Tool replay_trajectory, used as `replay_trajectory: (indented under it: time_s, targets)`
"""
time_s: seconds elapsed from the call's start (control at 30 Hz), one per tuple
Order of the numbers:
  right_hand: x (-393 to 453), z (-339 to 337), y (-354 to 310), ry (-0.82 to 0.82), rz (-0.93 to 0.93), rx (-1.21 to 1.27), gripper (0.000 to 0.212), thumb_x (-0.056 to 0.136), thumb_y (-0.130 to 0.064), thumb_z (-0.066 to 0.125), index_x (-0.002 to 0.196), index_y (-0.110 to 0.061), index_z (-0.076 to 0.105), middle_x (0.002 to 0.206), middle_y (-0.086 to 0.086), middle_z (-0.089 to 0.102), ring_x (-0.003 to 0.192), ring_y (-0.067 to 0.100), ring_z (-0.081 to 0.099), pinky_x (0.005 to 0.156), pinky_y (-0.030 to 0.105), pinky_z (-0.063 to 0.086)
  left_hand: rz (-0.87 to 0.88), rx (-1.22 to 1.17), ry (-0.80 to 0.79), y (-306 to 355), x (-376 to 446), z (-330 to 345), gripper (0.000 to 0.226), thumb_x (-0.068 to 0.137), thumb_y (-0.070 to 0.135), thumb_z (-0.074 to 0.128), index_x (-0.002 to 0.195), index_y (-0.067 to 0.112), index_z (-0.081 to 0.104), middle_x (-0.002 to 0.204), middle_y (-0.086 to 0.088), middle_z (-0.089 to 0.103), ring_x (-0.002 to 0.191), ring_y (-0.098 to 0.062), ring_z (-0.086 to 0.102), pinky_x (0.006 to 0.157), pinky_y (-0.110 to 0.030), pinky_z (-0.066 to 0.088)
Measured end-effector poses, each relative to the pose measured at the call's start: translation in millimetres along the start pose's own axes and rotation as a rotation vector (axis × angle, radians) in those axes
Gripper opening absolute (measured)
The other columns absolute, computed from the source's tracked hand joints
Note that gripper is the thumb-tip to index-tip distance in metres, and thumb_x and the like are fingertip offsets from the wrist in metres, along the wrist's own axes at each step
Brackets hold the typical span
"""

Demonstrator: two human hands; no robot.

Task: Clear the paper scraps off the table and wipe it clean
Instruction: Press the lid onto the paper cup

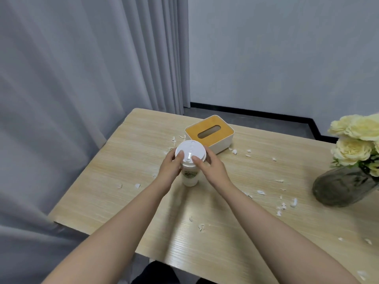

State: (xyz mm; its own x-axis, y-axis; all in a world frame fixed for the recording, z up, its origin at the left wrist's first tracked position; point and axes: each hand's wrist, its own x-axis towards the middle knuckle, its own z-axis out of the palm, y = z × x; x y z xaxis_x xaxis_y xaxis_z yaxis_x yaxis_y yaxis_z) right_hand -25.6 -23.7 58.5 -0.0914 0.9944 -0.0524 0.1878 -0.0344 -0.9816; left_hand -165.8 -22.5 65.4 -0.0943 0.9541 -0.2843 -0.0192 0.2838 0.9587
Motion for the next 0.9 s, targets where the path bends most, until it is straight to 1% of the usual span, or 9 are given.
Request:
replay_trajectory:
  time_s: [0.1, 0.23, 0.33, 0.43, 0.53, 0.6, 0.73, 0.83, 0.9]
  targets:
    - [23.9, 17.8, -10.5, -0.004, -0.029, -0.001, 0.040, 0.085, -0.035, 0.065, 0.123, -0.034, 0.051, 0.120, -0.016, 0.059, 0.113, 0.002, 0.053, 0.094, 0.022, 0.042, -0.014, -0.004, 0.044, 6.5, 20.7, -21.3, 0.036, 0.096, 0.034, 0.047, 0.127, 0.015, 0.048, 0.123, -0.002, 0.054, 0.094, -0.008, 0.056, 0.089, -0.033, 0.048]
    - [58.9, 48.7, -28.3, 0.002, -0.028, -0.012, 0.027, 0.086, -0.031, 0.065, 0.108, -0.043, 0.053, 0.109, -0.020, 0.061, 0.104, -0.003, 0.055, 0.090, 0.020, 0.043, -0.007, -0.072, 0.026, 21.7, 51.7, -54.4, 0.038, 0.096, 0.034, 0.048, 0.127, 0.014, 0.048, 0.127, -0.001, 0.052, 0.106, -0.012, 0.055, 0.079, -0.023, 0.047]
    - [89.3, 73.7, -39.7, 0.017, -0.017, -0.008, 0.026, 0.088, -0.030, 0.064, 0.109, -0.041, 0.053, 0.111, -0.015, 0.063, 0.106, 0.000, 0.056, 0.092, 0.025, 0.046, -0.008, -0.116, -0.029, 32.3, 80.8, -84.4, 0.036, 0.095, 0.033, 0.049, 0.127, 0.016, 0.051, 0.127, 0.001, 0.056, 0.116, -0.014, 0.054, 0.084, -0.024, 0.047]
    - [123.7, 103.1, -49.7, 0.020, -0.010, 0.000, 0.028, 0.087, -0.030, 0.065, 0.110, -0.041, 0.054, 0.111, -0.018, 0.063, 0.108, 0.000, 0.056, 0.094, 0.032, 0.048, 0.011, -0.152, -0.045, 41.8, 113.7, -115.2, 0.034, 0.095, 0.032, 0.050, 0.127, 0.020, 0.055, 0.125, 0.003, 0.060, 0.115, -0.012, 0.056, 0.089, -0.026, 0.048]
    - [161.0, 131.8, -58.5, 0.028, 0.001, 0.004, 0.027, 0.086, -0.032, 0.065, 0.107, -0.047, 0.055, 0.115, -0.017, 0.062, 0.110, 0.004, 0.056, 0.094, 0.037, 0.049, 0.022, -0.170, -0.044, 53.3, 148.7, -141.3, 0.034, 0.096, 0.031, 0.049, 0.126, 0.019, 0.057, 0.123, 0.001, 0.062, 0.111, -0.012, 0.059, 0.085, -0.023, 0.049]
    - [186.2, 148.1, -63.6, 0.031, 0.016, 0.005, 0.028, 0.086, -0.034, 0.065, 0.109, -0.047, 0.054, 0.117, -0.016, 0.060, 0.111, 0.005, 0.055, 0.093, 0.036, 0.049, 0.012, -0.164, -0.061, 61.3, 174.1, -157.4, 0.034, 0.097, 0.032, 0.048, 0.127, 0.019, 0.056, 0.123, 0.002, 0.062, 0.111, -0.011, 0.058, 0.086, -0.023, 0.048]
    - [233.3, 173.8, -75.0, 0.026, 0.027, -0.024, 0.031, 0.089, -0.029, 0.063, 0.103, -0.051, 0.046, 0.101, -0.034, 0.054, 0.096, -0.010, 0.054, 0.084, 0.024, 0.046, -0.002, -0.102, -0.122, 72.8, 227.2, -186.4, 0.035, 0.096, 0.040, 0.045, 0.128, 0.026, 0.052, 0.127, 0.010, 0.058, 0.119, -0.008, 0.051, 0.097, -0.029, 0.038]
    - [267.6, 189.1, -79.2, 0.043, 0.041, -0.018, 0.035, 0.090, -0.029, 0.061, 0.122, -0.036, 0.048, 0.097, -0.035, 0.048, 0.088, -0.010, 0.052, 0.085, 0.025, 0.045, -0.014, -0.097, -0.098, 80.3, 262.6, -203.9, 0.035, 0.095, 0.038, 0.050, 0.127, 0.025, 0.051, 0.130, 0.007, 0.054, 0.120, -0.009, 0.051, 0.088, -0.025, 0.040]
    - [290.3, 199.2, -81.6, 0.058, 0.052, -0.043, 0.050, 0.089, -0.034, 0.062, 0.134, -0.025, 0.043, 0.109, -0.027, 0.049, 0.093, -0.004, 0.052, 0.090, 0.028, 0.047, -0.038, -0.098, -0.081, 85.6, 282.7, -213.6, 0.035, 0.095, 0.034, 0.050, 0.127, 0.022, 0.050, 0.130, 0.005, 0.055, 0.120, -0.011, 0.051, 0.085, -0.024, 0.040]
